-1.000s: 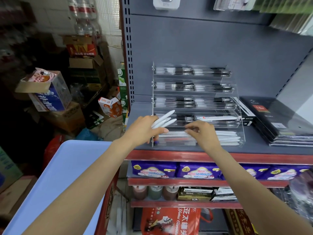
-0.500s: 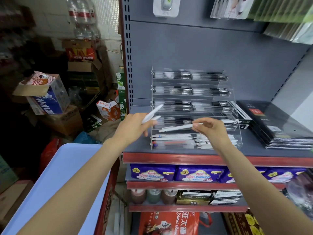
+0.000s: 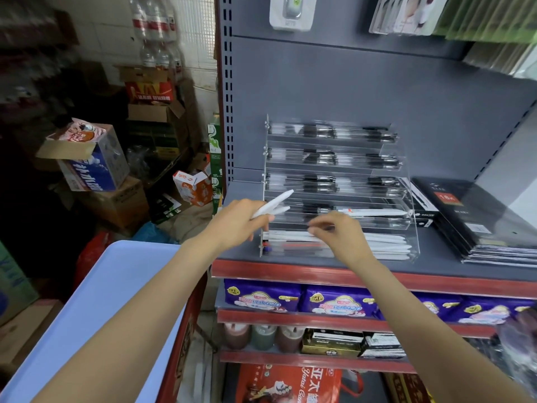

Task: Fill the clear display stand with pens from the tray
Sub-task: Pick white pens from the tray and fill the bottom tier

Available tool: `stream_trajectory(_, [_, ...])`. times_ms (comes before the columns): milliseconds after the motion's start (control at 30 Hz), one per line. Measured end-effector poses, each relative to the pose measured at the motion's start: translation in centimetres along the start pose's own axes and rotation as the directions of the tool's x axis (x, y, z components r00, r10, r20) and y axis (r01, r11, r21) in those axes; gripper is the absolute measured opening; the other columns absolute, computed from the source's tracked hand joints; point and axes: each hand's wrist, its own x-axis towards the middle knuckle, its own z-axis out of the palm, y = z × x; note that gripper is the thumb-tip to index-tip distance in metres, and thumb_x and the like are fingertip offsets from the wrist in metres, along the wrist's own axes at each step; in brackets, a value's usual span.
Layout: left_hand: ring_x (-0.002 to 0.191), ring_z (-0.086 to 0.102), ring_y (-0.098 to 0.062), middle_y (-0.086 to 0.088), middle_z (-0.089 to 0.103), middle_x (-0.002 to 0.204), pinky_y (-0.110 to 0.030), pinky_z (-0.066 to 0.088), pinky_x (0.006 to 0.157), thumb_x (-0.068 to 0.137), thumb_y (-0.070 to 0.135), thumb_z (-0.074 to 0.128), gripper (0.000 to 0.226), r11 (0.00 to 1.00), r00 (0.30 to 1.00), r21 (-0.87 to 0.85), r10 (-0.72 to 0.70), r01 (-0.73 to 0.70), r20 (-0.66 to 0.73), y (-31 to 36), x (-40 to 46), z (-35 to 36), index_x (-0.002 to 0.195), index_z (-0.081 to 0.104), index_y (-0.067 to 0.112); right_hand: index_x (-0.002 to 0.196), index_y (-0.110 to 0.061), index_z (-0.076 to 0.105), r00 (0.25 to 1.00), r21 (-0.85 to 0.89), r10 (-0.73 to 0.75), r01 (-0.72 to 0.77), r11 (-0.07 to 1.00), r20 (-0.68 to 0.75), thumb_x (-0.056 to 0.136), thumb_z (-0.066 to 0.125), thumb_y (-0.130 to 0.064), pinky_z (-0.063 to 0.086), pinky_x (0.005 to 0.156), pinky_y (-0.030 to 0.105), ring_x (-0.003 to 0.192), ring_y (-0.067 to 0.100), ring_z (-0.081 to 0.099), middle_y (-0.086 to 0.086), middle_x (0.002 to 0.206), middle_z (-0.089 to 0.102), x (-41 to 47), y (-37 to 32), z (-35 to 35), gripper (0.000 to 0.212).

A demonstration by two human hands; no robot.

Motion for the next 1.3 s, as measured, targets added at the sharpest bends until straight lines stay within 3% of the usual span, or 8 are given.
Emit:
stream_trajectory(133, [0.046,0.055,-0.007,0.005,0.070,0.078,-0.026,0.047,0.056,0.094,0.032,0.051,0.019,0.997,0.998,-0.071,0.033,-0.029,0.051,0.9,0.3,0.8,0.090,0.066,0.021,0.099,-0.014,0.067,0.998,0.485,-0.019,-0.016,0.874,0.066,0.085,0.065,-0.007,0.050,0.068,0.012,0.068,0.002,0.064,-0.002,0.079,0.068,0.0,-3.2,-1.1,0.015])
stream_trajectory(300, [0.061,0.064,-0.014,0.011,0.068,0.080,-0.030,0.050,0.063,0.095,0.034,0.050,0.018,0.987,0.997,-0.154,0.054,-0.046,0.052,2.1,0.2,1.2,0.097,0.064,0.023,0.081,-0.003,0.069,0.999,0.565,-0.003,-0.018,0.825,0.036,0.081,0.066,0.003,0.052,0.067,0.015,0.062,0.005,0.061,0.008,0.070,0.064,-0.3,-2.9,-1.6,0.007])
stream_trajectory(533, [0.068,0.058,-0.026,-0.002,0.063,0.080,-0.036,0.046,0.057,0.096,0.049,0.031,0.035,0.882,0.977,0.463,0.007,0.094,-0.212,1.4,-0.3,0.3,0.114,0.048,0.024,0.074,-0.016,0.070,0.982,0.543,0.178,-0.117,0.831,-0.061,0.079,0.069,0.000,0.053,0.078,0.028,0.073,0.018,0.063,0.001,0.071,0.067,-0.9,1.6,-3.0,0.017])
stream_trajectory(800, [0.051,0.040,-0.018,0.002,0.043,0.062,-0.032,0.027,0.048,0.100,0.025,0.034,0.006,0.994,0.989,0.107,0.032,-0.016,-0.144,1.6,-0.8,1.3,0.102,0.033,0.019,0.077,-0.012,0.071,0.987,0.274,0.147,-0.124,0.954,-0.067,0.079,0.071,-0.004,0.049,0.071,0.017,0.068,0.012,0.060,0.000,0.072,0.067,-0.9,2.8,-1.2,0.008])
stream_trajectory(933, [0.059,0.040,-0.013,0.005,0.045,0.071,-0.024,0.031,0.055,0.098,0.021,0.043,0.009,0.996,0.989,0.007,0.091,-0.090,-0.120,1.7,-0.8,1.4,0.100,0.045,0.013,0.080,-0.008,0.073,0.997,0.028,0.033,-0.031,0.999,-0.067,0.080,0.070,-0.005,0.038,0.063,-0.001,0.067,0.002,0.053,-0.001,0.080,0.065,-0.7,2.5,-0.8,0.005])
stream_trajectory(1067, [0.068,0.049,-0.012,0.012,0.048,0.074,-0.016,0.036,0.058,0.095,0.018,0.051,0.011,0.994,0.992,-0.071,0.078,-0.086,-0.100,1.9,-0.7,2.0,0.103,0.055,0.013,0.086,-0.007,0.074,0.999,-0.087,0.017,-0.014,0.996,0.036,0.082,0.068,-0.007,0.036,0.063,0.006,0.068,0.002,0.050,0.001,0.087,0.065,-0.4,2.1,-1.2,0.006])
stream_trajectory(1200, [0.076,0.060,-0.019,0.010,0.057,0.079,-0.031,0.047,0.070,0.091,0.019,0.058,0.012,0.989,0.994,-0.141,0.035,-0.050,-0.105,2.4,-0.3,2.6,0.102,0.061,0.018,0.090,-0.010,0.074,0.999,0.031,0.032,-0.033,0.999,0.037,0.084,0.067,-0.011,0.038,0.064,0.003,0.069,-0.002,0.053,-0.005,0.083,0.064,-0.7,1.2,-1.7,0.009])
stream_trajectory(1300, [0.067,0.058,-0.010,0.017,0.058,0.077,-0.021,0.047,0.064,0.088,0.020,0.063,0.012,0.985,0.993,-0.168,0.023,-0.043,-0.119,2.8,0.1,2.9,0.100,0.062,0.021,0.090,-0.019,0.071,0.999,0.330,0.035,-0.032,0.943,-0.003,0.086,0.066,-0.014,0.044,0.067,0.014,0.072,0.005,0.061,-0.005,0.080,0.068,-1.0,0.0,-1.9,0.008])
